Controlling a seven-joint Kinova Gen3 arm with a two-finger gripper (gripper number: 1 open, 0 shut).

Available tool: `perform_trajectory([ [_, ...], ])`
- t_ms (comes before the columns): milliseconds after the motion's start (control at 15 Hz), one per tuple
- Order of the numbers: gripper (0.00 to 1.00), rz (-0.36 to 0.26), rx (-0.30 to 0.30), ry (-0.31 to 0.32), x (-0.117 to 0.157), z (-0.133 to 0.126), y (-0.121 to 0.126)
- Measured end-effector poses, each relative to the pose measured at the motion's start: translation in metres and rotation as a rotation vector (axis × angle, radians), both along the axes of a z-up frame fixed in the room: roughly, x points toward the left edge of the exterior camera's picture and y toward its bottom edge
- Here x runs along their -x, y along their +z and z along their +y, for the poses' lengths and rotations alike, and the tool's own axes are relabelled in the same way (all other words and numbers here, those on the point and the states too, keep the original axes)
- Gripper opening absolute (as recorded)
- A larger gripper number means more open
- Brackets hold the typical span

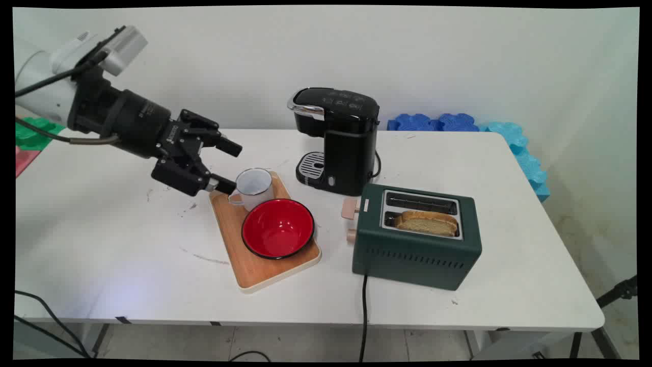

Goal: Press the toaster switch

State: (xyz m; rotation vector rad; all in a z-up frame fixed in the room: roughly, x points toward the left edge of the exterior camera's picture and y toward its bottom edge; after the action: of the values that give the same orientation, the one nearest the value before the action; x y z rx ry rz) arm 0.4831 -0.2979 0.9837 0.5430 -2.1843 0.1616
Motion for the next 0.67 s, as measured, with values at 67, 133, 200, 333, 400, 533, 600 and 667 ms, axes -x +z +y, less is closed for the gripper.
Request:
perform_trajectory([
  [67, 1.0, 0.001, 0.003, 0.0, 0.003, -0.002, 0.002],
  [133, 1.0, 0.002, 0.006, 0.0, 0.007, -0.004, 0.004],
  [200, 1.0, 0.001, 0.011, -0.003, 0.01, -0.006, 0.006],
  [333, 1.0, -0.005, 0.024, -0.013, 0.02, -0.013, 0.012],
  [400, 1.0, -0.011, 0.035, -0.022, 0.028, -0.017, 0.015],
  [533, 1.0, -0.022, 0.052, -0.038, 0.04, -0.025, 0.021],
  [600, 1.0, -0.032, 0.064, -0.051, 0.048, -0.03, 0.023],
  [667, 1.0, -0.044, 0.079, -0.067, 0.058, -0.036, 0.026],
])
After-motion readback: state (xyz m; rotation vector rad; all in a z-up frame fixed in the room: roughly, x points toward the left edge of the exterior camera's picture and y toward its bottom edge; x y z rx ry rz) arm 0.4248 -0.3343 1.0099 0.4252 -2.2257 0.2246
